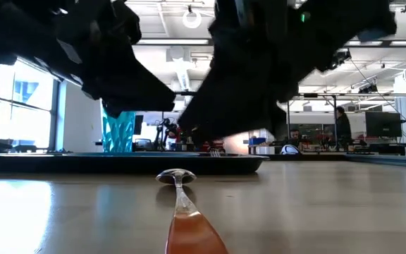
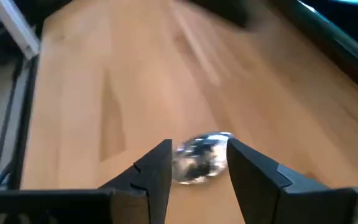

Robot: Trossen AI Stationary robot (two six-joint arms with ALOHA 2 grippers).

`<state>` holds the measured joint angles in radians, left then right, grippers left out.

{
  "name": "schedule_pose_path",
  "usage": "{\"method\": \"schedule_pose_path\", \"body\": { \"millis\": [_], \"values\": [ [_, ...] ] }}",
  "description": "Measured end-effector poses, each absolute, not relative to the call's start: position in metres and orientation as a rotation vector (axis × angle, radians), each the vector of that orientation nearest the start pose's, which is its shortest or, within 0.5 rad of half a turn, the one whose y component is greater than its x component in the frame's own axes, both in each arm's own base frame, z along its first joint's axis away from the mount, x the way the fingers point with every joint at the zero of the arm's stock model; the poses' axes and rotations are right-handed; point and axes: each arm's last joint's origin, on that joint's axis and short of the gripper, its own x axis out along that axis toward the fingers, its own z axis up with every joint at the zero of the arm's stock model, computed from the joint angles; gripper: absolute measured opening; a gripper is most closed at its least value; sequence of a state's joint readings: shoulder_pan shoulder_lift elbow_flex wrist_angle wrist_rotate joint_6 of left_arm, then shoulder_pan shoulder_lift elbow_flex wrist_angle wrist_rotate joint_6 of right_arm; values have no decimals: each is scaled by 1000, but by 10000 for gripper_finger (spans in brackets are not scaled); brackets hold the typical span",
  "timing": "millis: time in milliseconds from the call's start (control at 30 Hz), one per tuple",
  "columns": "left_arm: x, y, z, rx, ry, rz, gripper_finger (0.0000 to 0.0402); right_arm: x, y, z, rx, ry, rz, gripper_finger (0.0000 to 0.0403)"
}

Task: Pick and place plate/cup/fork/spoon on tray
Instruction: Put the orange spoon on the black tray to the right of the orange fork

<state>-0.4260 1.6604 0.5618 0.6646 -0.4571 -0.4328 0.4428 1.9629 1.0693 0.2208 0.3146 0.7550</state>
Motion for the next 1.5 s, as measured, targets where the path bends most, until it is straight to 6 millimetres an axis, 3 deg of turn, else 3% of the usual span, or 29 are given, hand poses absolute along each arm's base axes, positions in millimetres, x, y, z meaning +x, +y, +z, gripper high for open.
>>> {"method": "schedule_pose_path", "body": {
  "millis": [133,233,400,533,767,1000,1233,1500],
  "values": [
    [274,-108,145,-196,333,193,112,369,180,157,438,629,-103,162],
    [269,-109,156,-159,284,244,112,372,182,165,498,689,-183,178],
    [258,-115,177,-64,202,339,112,393,189,158,686,733,-227,179],
    [253,-114,191,-29,164,357,112,404,197,142,684,862,-282,165],
    [249,-112,204,9,134,359,112,414,208,144,641,964,-426,149],
    [254,-102,206,36,119,395,112,409,210,150,623,1006,-533,149],
    [258,-94,207,22,115,381,112,394,206,139,607,1090,-666,148],
    [259,-93,207,12,117,354,112,387,202,137,519,1168,-691,144]
  ]
}}
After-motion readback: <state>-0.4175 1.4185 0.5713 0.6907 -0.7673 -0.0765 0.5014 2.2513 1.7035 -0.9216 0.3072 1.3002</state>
